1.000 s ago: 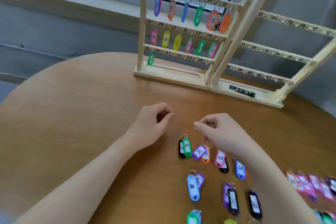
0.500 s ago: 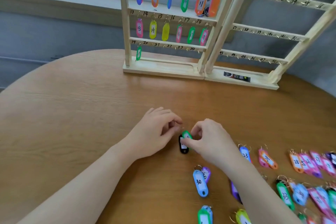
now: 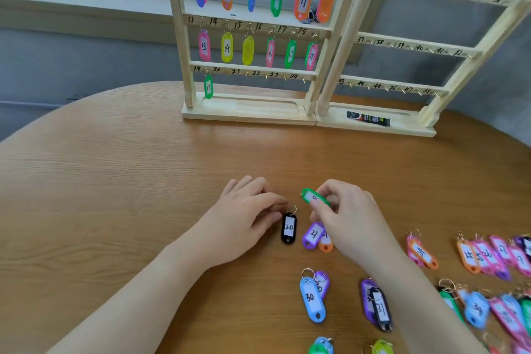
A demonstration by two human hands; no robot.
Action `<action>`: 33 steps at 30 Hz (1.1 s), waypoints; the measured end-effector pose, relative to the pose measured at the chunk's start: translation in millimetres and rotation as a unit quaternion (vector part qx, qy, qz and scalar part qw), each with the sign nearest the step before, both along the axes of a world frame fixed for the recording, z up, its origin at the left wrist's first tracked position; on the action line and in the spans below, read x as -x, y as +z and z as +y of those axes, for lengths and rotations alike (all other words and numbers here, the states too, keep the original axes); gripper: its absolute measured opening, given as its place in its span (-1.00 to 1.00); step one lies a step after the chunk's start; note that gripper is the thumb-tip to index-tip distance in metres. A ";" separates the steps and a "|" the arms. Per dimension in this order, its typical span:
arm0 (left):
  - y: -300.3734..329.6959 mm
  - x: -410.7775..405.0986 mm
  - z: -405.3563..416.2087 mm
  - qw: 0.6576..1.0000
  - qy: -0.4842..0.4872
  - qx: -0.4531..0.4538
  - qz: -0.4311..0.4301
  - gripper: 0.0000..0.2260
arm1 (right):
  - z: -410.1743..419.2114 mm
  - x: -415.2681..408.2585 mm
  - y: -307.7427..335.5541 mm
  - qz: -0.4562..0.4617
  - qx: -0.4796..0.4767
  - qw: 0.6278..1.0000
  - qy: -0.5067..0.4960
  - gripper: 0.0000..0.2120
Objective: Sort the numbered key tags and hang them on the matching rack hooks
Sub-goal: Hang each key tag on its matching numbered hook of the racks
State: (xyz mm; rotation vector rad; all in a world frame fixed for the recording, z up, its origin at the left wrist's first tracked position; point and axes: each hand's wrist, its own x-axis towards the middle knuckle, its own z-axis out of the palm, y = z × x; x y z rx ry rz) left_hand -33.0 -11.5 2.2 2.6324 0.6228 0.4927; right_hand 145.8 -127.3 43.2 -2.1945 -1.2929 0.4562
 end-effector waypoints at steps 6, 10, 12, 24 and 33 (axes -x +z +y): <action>0.6 -9.5 -2.7 0.999 -0.015 -0.018 0.042 -0.61 | -4.4 -4.9 3.0 0.063 -0.010 0.998 -0.003 -0.86; 1.5 -13.8 -4.7 0.998 -0.026 -0.012 0.051 -0.66 | -4.6 -3.9 9.0 0.103 0.003 0.995 0.002 -0.92; 0.7 -14.6 -6.2 0.999 -0.031 -0.010 0.042 -0.70 | -4.2 -2.1 11.3 0.111 -0.017 0.994 0.015 -0.91; -4.5 -12.3 -0.1 0.995 0.036 0.036 -0.087 -0.93 | 7.2 -0.2 14.2 0.117 -0.064 0.989 0.065 -0.75; 6.4 -0.9 20.7 0.964 0.146 0.127 -0.183 -0.92 | 41.5 7.1 27.6 0.108 -0.088 0.986 0.091 -0.75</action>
